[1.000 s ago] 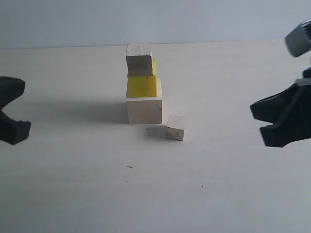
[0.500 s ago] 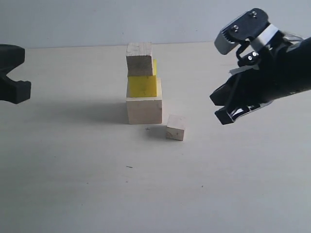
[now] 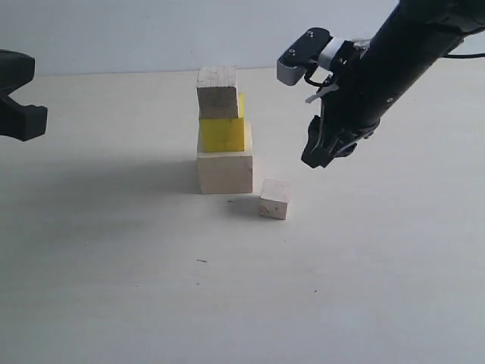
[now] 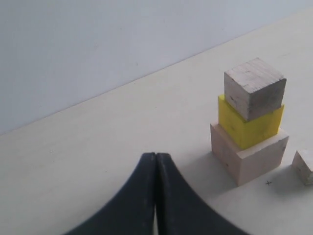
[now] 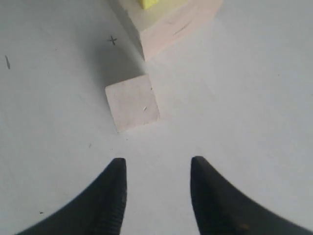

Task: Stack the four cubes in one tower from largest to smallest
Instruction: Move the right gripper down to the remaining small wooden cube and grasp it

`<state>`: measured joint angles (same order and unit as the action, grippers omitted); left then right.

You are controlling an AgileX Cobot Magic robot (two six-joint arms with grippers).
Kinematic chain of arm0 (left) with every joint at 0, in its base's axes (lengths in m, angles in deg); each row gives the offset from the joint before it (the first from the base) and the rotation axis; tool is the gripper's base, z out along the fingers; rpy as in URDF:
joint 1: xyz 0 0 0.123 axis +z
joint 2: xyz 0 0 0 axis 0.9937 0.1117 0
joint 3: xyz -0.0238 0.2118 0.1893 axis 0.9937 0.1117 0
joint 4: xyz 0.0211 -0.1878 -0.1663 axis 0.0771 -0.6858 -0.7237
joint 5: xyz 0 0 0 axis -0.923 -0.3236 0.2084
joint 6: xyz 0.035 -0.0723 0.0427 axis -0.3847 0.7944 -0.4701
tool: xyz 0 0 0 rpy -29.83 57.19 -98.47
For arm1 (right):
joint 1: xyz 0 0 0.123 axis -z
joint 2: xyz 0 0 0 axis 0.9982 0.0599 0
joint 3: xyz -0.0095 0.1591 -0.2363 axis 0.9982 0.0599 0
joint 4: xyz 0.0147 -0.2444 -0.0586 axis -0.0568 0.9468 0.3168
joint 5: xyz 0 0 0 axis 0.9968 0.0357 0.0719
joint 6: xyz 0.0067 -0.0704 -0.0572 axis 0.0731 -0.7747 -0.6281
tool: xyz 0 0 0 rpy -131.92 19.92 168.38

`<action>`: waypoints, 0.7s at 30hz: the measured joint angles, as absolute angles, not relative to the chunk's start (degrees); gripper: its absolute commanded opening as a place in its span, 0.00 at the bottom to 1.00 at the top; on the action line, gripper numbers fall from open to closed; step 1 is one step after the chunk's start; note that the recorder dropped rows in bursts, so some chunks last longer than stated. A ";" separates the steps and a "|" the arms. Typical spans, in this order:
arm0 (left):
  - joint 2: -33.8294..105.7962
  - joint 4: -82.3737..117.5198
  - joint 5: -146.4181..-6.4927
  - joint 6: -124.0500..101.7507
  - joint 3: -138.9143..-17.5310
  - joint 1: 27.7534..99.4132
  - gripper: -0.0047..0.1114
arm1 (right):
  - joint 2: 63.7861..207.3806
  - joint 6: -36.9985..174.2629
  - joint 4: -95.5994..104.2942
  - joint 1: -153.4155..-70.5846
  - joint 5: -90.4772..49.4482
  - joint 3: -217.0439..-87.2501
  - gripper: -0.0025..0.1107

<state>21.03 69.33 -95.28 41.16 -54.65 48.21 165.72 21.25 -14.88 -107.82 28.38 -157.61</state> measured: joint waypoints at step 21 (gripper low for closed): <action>21.03 67.48 -95.64 40.62 -54.65 48.21 0.04 | 176.62 8.73 -18.27 -110.82 25.85 -160.31 0.50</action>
<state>21.03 67.48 -95.64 40.62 -54.65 48.21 176.62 8.73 -18.27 -110.82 25.85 -160.31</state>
